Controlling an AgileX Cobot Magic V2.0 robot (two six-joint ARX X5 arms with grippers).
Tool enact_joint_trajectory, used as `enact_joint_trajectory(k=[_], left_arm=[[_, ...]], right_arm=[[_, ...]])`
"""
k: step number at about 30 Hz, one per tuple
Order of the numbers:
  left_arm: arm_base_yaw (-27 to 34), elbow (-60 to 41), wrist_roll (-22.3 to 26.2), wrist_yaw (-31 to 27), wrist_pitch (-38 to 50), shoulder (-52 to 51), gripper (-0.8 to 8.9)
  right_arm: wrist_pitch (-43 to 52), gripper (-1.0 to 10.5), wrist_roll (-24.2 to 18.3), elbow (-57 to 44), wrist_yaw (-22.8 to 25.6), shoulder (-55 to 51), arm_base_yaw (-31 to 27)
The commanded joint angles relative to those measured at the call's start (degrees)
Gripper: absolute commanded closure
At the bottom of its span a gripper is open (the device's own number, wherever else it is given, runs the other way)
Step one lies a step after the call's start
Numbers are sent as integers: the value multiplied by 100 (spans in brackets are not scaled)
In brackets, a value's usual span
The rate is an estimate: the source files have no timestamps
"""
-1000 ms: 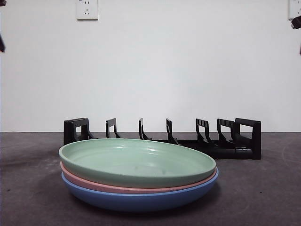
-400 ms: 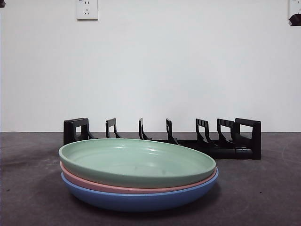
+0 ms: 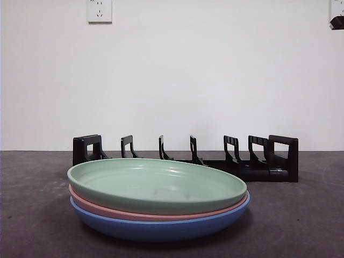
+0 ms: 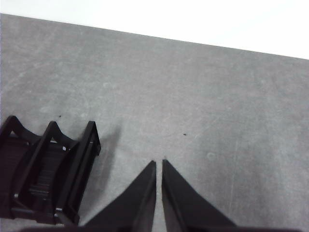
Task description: Place the plate
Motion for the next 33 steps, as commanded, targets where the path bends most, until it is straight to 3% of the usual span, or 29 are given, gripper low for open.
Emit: enact_joint_trajectory(k=[1, 18, 20, 23, 26, 29, 33], left_arm=[[0, -114, 251, -9, -269, -35, 806], [2, -114, 249, -7, -411, 50, 806], [2, -114, 249, -7, -409, 50, 806], [2, -114, 249, -7, -409, 50, 806], [2, -114, 249, -7, -409, 50, 806], [2, -114, 249, -7, -409, 50, 806], [2, -114, 249, -7, -409, 50, 806]], right_arm=[[66, 930, 74, 101, -11, 33, -11], [356, 930, 74, 101, 4, 9, 7], [339, 930, -199, 101, 85, -94, 13], [111, 930, -238, -81, 129, -566, 33], [660, 930, -407, -1086, 144, -1502, 61], [1408, 930, -278, -2653, 144, -2909, 122], [1471, 930, -190, -4452, 208, -5198, 444]])
